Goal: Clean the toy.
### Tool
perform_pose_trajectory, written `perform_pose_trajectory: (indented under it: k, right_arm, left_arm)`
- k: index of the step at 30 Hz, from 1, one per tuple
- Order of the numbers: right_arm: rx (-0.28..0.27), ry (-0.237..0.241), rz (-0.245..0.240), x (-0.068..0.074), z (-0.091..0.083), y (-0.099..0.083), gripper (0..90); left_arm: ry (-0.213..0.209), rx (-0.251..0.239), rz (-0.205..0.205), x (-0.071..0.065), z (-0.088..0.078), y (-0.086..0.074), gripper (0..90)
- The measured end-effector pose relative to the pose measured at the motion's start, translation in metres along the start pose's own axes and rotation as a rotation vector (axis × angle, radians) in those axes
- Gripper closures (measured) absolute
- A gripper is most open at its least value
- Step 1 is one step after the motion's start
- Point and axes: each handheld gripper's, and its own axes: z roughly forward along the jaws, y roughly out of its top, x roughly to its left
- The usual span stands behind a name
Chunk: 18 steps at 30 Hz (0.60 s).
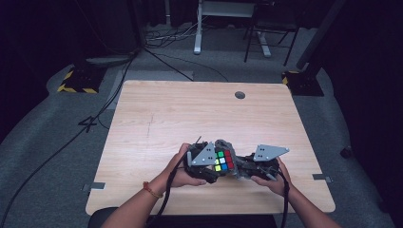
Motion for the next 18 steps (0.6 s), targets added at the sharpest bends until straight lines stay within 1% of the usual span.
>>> perform_pose_trajectory:
  k: [2, 3, 4, 5, 7, 8, 9, 10, 12, 13, 14, 16, 17, 18]
  right_arm:
    - [0.007, 0.018, 0.008, 0.0, 0.001, -0.001, 77.1]
    - [0.01, 0.026, 0.002, 0.0, 0.001, -0.002, 77.1]
    - [0.009, 0.029, 0.0, 0.001, 0.001, -0.002, 77.1]
    - [0.002, 0.036, 0.0, 0.001, -0.001, -0.002, 77.1]
    - [-0.031, 0.045, 0.003, 0.001, -0.006, -0.001, 77.1]
    - [-0.051, 0.045, 0.005, 0.001, -0.01, 0.001, 77.1]
    - [-0.07, 0.046, 0.005, 0.002, -0.012, 0.003, 77.1]
    - [-0.094, 0.051, 0.002, 0.003, -0.015, 0.005, 77.1]
    - [-0.104, 0.036, -0.013, 0.005, -0.018, 0.008, 77.1]
    - [-0.113, 0.03, -0.015, 0.005, -0.019, 0.008, 77.1]
    - [-0.12, 0.024, -0.007, 0.004, -0.019, 0.008, 77.0]
    - [-0.112, 0.009, 0.001, 0.002, -0.019, 0.008, 77.0]
    - [-0.108, 0.002, 0.003, 0.002, -0.019, 0.008, 77.0]
    - [-0.094, -0.002, 0.011, 0.001, -0.016, 0.006, 77.0]
  left_arm:
    - [0.011, -0.006, -0.003, 0.004, -0.003, -0.001, 33.2]
    - [0.013, -0.005, -0.006, 0.005, -0.004, -0.002, 33.2]
    - [0.017, 0.004, -0.012, 0.007, -0.003, -0.004, 33.2]
    - [0.013, 0.011, -0.017, 0.009, -0.002, -0.006, 33.2]
    - [0.008, 0.033, -0.029, 0.011, 0.002, -0.01, 33.2]
    - [0.008, 0.054, -0.02, 0.01, 0.005, -0.011, 33.2]
    - [0.012, 0.079, -0.001, 0.009, 0.009, -0.012, 33.2]
    - [-0.002, 0.082, -0.007, 0.008, 0.012, -0.013, 33.2]
    - [-0.01, 0.084, 0.005, 0.005, 0.014, -0.012, 33.2]
    - [-0.011, 0.078, 0.003, 0.004, 0.015, -0.011, 33.2]
    - [-0.016, 0.069, 0.005, 0.002, 0.015, -0.01, 33.2]
    - [-0.02, 0.051, 0.009, -0.001, 0.014, -0.008, 33.2]
    - [-0.015, 0.04, 0.016, -0.003, 0.012, -0.005, 33.2]
    - [-0.014, 0.031, 0.016, -0.003, 0.01, -0.004, 33.2]
